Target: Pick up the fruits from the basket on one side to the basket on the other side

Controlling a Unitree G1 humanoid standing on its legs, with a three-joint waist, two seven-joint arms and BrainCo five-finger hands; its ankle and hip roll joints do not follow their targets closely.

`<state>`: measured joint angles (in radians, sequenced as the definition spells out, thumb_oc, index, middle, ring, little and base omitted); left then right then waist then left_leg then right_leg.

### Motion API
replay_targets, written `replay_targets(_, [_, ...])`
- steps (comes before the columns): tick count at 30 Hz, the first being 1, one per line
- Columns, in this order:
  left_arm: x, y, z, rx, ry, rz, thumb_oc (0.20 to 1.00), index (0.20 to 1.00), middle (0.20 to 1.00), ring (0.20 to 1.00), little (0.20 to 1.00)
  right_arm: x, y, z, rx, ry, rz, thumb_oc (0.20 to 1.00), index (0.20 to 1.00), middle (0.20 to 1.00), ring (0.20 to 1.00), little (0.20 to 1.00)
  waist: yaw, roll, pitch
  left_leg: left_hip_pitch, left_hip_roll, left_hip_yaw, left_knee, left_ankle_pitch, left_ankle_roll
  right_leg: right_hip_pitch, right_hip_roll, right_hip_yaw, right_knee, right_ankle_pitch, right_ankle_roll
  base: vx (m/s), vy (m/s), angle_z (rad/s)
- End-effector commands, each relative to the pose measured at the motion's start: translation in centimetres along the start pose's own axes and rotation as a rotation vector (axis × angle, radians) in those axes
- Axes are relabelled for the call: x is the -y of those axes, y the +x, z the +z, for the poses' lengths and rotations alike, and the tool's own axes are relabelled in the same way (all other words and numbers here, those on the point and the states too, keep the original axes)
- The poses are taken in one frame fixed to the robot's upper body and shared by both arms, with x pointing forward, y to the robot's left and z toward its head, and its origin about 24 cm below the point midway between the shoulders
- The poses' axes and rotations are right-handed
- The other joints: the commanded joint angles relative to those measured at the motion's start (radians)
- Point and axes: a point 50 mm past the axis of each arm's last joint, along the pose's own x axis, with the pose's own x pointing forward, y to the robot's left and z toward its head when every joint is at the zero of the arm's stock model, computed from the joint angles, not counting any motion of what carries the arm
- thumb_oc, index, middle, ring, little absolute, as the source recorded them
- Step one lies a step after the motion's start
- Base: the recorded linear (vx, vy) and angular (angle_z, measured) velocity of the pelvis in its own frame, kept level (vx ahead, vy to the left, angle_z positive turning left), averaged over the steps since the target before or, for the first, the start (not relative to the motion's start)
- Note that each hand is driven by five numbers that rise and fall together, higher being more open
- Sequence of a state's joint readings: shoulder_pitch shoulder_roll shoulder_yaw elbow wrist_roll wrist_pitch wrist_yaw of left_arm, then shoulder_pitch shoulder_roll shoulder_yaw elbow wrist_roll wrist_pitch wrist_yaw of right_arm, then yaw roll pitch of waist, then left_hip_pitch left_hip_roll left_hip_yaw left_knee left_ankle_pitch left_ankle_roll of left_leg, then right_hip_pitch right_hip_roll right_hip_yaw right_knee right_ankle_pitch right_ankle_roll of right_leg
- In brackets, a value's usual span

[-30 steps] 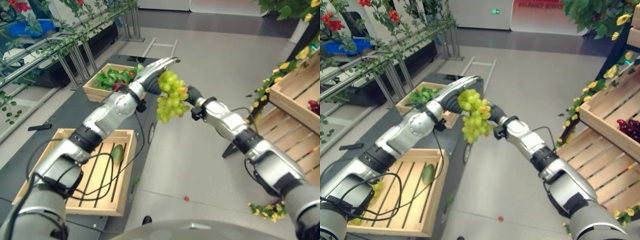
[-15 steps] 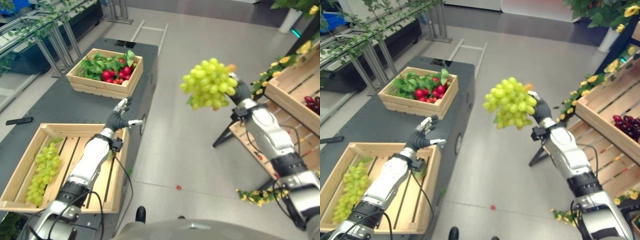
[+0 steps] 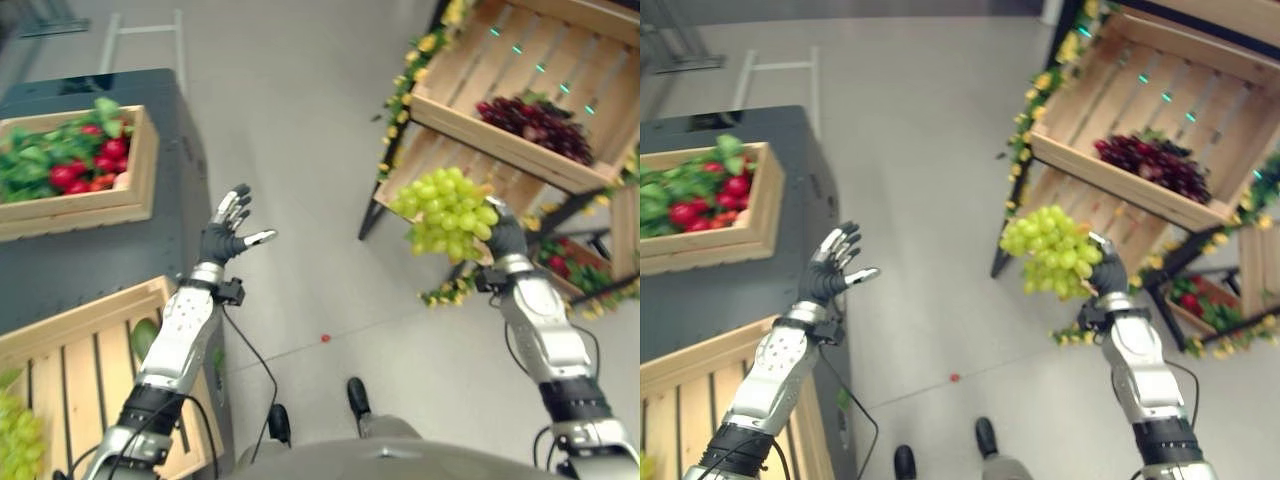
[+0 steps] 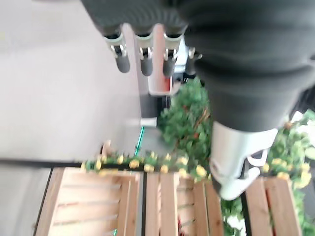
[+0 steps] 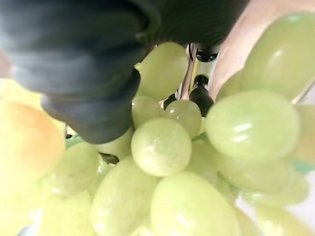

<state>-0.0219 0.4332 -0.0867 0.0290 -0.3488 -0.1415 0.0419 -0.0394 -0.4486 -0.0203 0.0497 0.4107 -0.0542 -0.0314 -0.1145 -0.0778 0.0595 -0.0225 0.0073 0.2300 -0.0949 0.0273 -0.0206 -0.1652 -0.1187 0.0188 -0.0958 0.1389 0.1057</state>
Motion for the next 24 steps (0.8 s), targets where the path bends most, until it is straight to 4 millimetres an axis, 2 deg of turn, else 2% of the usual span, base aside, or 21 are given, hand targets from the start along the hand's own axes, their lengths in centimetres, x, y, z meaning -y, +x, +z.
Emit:
replay_targets(1, [0.6, 0.3, 2.0, 0.125, -0.050, -0.019, 1.000, 1.000, 1.000, 1.000, 1.000, 1.2, 1.3, 4.8, 0.244, -0.031, -0.028, 0.200, 0.200, 0.200, 0.200, 0.200, 0.014, 0.023, -0.062, 0.012, -0.003, -0.038, 0.022, -0.113, 0.026, -0.004, 0.011, -0.022, 0.013, -0.033, 0.054, 0.11, -0.135, -0.86])
replay_targets(5, [1.3, 0.1, 1.6, 0.111, -0.083, -0.045, 1.000, 1.000, 1.000, 1.000, 1.000, 2.1, 0.2, 4.9, 0.248, -0.072, -0.048, 0.200, 0.200, 0.200, 0.200, 0.200, -0.005, 0.037, -0.070, 0.036, 0.013, -0.038, 0.020, -0.115, 0.015, 0.012, 0.030, -0.016, 0.016, -0.055, 0.040, 0.12, -0.149, -0.26])
replay_targets(8, [1.9, -0.2, 1.0, 0.089, -0.137, -0.055, 1.000, 1.000, 1.000, 1.000, 1.000, 3.1, -0.6, 5.4, 0.269, -0.119, -0.074, 0.200, 0.200, 0.200, 0.200, 0.200, -0.041, 0.075, -0.071, 0.065, 0.047, -0.022, 0.035, -0.122, -0.007, 0.035, 0.063, -0.011, 0.021, -0.085, 0.021, 0.12, -0.174, -0.05])
replay_targets(10, [2.2, -0.2, 0.8, 0.083, -0.154, -0.059, 1.000, 1.000, 1.000, 1.000, 1.000, 3.3, -0.7, 5.6, 0.273, -0.137, -0.076, 0.200, 0.200, 0.200, 0.200, 0.200, -0.046, 0.083, -0.067, 0.063, 0.054, -0.020, 0.057, -0.129, -0.011, 0.041, 0.068, -0.009, 0.022, -0.092, 0.014, 0.05, -0.108, 0.00])
replay_targets(12, [2.4, -0.3, 0.6, 0.081, -0.187, -0.053, 1.000, 1.000, 1.000, 1.000, 1.000, 3.4, -0.8, 6.2, 0.294, -0.169, -0.073, 0.200, 0.200, 0.200, 0.200, 0.200, -0.055, 0.097, -0.052, 0.051, 0.056, -0.031, 0.143, -0.150, -0.017, 0.057, 0.078, 0.001, 0.024, -0.107, 0.000, 0.11, -0.221, -0.04])
replay_targets(13, [2.7, -0.3, 0.4, 0.079, -0.223, -0.046, 1.000, 1.000, 1.000, 1.000, 1.000, 3.4, -0.5, 6.4, 0.302, -0.172, -0.067, 0.200, 0.200, 0.200, 0.200, 0.200, -0.048, 0.088, -0.025, 0.019, 0.073, -0.084, 0.317, -0.165, -0.026, 0.084, 0.102, 0.034, 0.027, -0.122, -0.028, 0.10, -0.239, 0.02])
replay_targets(14, [2.6, -0.3, 0.5, 0.081, -0.222, -0.045, 1.000, 1.000, 1.000, 1.000, 1.000, 3.4, -0.5, 6.4, 0.304, -0.171, -0.067, 0.200, 0.200, 0.200, 0.200, 0.200, -0.048, 0.086, -0.024, 0.011, 0.073, -0.084, 0.325, -0.162, -0.028, 0.080, 0.101, 0.035, 0.026, -0.116, -0.030, 0.14, -0.404, -0.10])
replay_targets(15, [2.7, -0.6, 0.2, 0.067, -0.235, -0.042, 1.000, 1.000, 1.000, 1.000, 1.000, 3.0, -0.2, 6.5, 0.306, -0.163, -0.045, 0.200, 0.200, 0.200, 0.200, 0.200, -0.016, 0.061, 0.013, -0.062, 0.044, -0.201, 0.530, -0.142, -0.022, 0.107, 0.120, 0.080, 0.027, -0.122, -0.057, 0.02, -0.214, -0.24])
replay_targets(16, [2.6, -0.5, 0.2, 0.068, -0.234, -0.042, 1.000, 1.000, 1.000, 1.000, 1.000, 3.0, -0.2, 6.5, 0.308, -0.162, -0.046, 0.200, 0.200, 0.200, 0.200, 0.200, -0.017, 0.057, 0.013, -0.069, 0.041, -0.202, 0.532, -0.136, -0.023, 0.103, 0.116, 0.079, 0.026, -0.117, -0.057, 0.05, -0.272, -0.60])
replay_targets(17, [2.8, -0.8, 0.0, 0.058, -0.242, -0.030, 1.000, 1.000, 1.000, 1.000, 1.000, 2.3, 0.2, 6.6, 0.316, -0.156, -0.022, 0.200, 0.200, 0.200, 0.200, 0.200, 0.018, 0.045, 0.036, -0.120, -0.073, -0.298, 0.582, -0.159, -0.001, 0.111, 0.122, 0.120, 0.026, -0.117, -0.070, 0.02, -0.144, -0.73])
replay_targets(18, [2.8, -1.0, 0.0, 0.057, -0.247, -0.025, 1.000, 1.000, 1.000, 1.000, 1.000, 2.0, 0.5, 6.7, 0.318, -0.161, -0.005, 0.200, 0.200, 0.200, 0.200, 0.200, 0.044, 0.040, 0.045, -0.169, -0.142, -0.338, 0.593, -0.181, 0.017, 0.124, 0.130, 0.155, 0.024, -0.121, -0.073, 0.09, -0.213, -1.40])
replay_targets(19, [2.6, -1.2, -0.1, 0.054, -0.246, -0.019, 1.000, 1.000, 1.000, 1.000, 1.000, 1.6, 0.8, 6.8, 0.316, -0.162, 0.011, 0.200, 0.200, 0.200, 0.200, 0.200, 0.057, 0.041, 0.038, -0.184, -0.170, -0.348, 0.544, -0.181, 0.032, 0.130, 0.149, 0.185, 0.021, -0.124, -0.072, 0.13, -0.202, -1.37])
replay_targets(20, [2.5, -1.3, -0.2, 0.053, -0.251, -0.015, 1.000, 1.000, 1.000, 1.000, 1.000, 1.5, 0.9, 6.8, 0.317, -0.164, 0.019, 0.200, 0.200, 0.200, 0.200, 0.200, 0.061, 0.043, 0.037, -0.202, -0.168, -0.341, 0.514, -0.175, 0.039, 0.139, 0.157, 0.200, 0.018, -0.124, -0.071, 0.23, -0.136, -1.58])
replay_targets(21, [2.4, -1.6, -0.6, 0.039, -0.255, 0.003, 1.000, 1.000, 1.000, 1.000, 1.000, 1.4, 0.9, 7.0, 0.324, -0.169, 0.030, 0.200, 0.200, 0.200, 0.200, 0.200, 0.069, 0.055, 0.043, -0.259, -0.170, -0.333, 0.442, -0.117, 0.040, 0.156, 0.176, 0.235, 0.011, -0.119, -0.074, 0.19, -0.062, -0.83])
replay_targets(22, [2.4, -1.5, -0.6, 0.039, -0.256, 0.003, 1.000, 1.000, 1.000, 1.000, 1.000, 1.4, 0.9, 7.0, 0.325, -0.171, 0.029, 0.200, 0.200, 0.200, 0.200, 0.200, 0.071, 0.055, 0.041, -0.259, -0.171, -0.332, 0.437, -0.114, 0.040, 0.153, 0.174, 0.237, 0.011, -0.119, -0.073, 0.25, -0.032, -0.77])
replay_targets(23, [2.5, -1.6, -1.0, 0.023, -0.257, 0.014, 1.000, 1.000, 1.000, 1.000, 1.000, 1.2, 1.1, 7.0, 0.322, -0.179, 0.033, 0.200, 0.200, 0.200, 0.200, 0.200, 0.087, 0.075, 0.053, -0.318, -0.195, -0.348, 0.343, -0.013, 0.035, 0.176, 0.220, 0.269, 0.009, -0.118, -0.087, 0.12, -0.026, -0.50])
replay_targets(24, [2.5, -1.6, -1.0, 0.023, -0.258, 0.014, 1.000, 1.000, 1.000, 1.000, 1.000, 1.2, 1.1, 7.0, 0.323, -0.179, 0.033, 0.200, 0.200, 0.200, 0.200, 0.200, 0.088, 0.074, 0.053, -0.315, -0.195, -0.347, 0.339, -0.011, 0.035, 0.176, 0.219, 0.270, 0.009, -0.118, -0.087, 0.21, -0.050, -0.70])
